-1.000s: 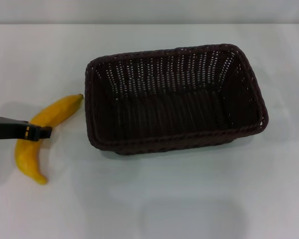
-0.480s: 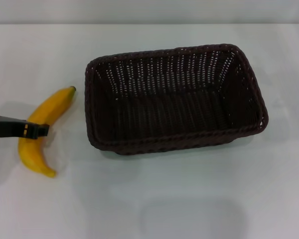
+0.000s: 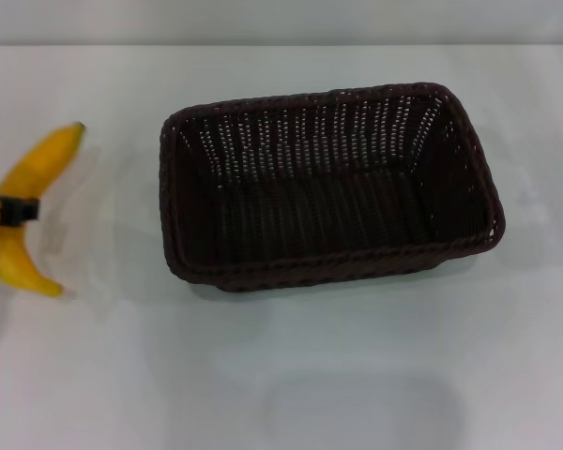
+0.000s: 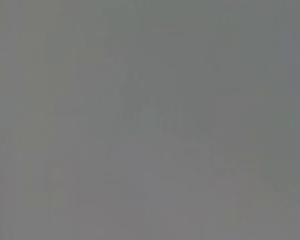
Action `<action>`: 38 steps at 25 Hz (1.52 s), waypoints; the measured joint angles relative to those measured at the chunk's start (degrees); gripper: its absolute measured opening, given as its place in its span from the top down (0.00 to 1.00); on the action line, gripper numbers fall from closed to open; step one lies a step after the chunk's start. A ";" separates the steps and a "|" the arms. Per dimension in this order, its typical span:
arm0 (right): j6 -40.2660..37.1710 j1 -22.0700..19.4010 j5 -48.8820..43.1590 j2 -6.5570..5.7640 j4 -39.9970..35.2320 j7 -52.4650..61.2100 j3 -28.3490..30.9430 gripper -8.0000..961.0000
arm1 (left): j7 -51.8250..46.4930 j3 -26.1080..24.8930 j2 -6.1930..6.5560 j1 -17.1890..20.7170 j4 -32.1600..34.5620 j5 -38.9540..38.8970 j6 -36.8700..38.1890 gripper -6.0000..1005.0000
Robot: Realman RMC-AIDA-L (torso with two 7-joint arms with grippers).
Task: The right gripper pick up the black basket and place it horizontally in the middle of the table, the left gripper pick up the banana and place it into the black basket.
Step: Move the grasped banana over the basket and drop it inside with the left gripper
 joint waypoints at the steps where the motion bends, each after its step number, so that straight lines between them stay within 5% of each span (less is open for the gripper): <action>1: -0.06 -0.02 0.00 0.00 0.04 0.01 0.03 0.23 | -0.18 -1.13 -0.01 0.09 0.36 0.20 0.46 0.49; 17: -0.52 -0.07 0.04 0.08 0.08 0.03 0.13 0.23 | 1.39 -6.01 0.17 -0.37 0.72 -1.37 14.95 0.48; 25: -0.68 0.12 0.27 0.18 -0.31 0.03 0.11 0.23 | 16.41 -5.40 0.17 -4.77 -3.05 -13.99 21.78 0.48; 38: -1.19 0.09 0.57 0.17 -0.29 0.03 0.46 0.23 | 35.86 -3.97 0.30 -8.72 -4.83 -32.15 20.19 0.47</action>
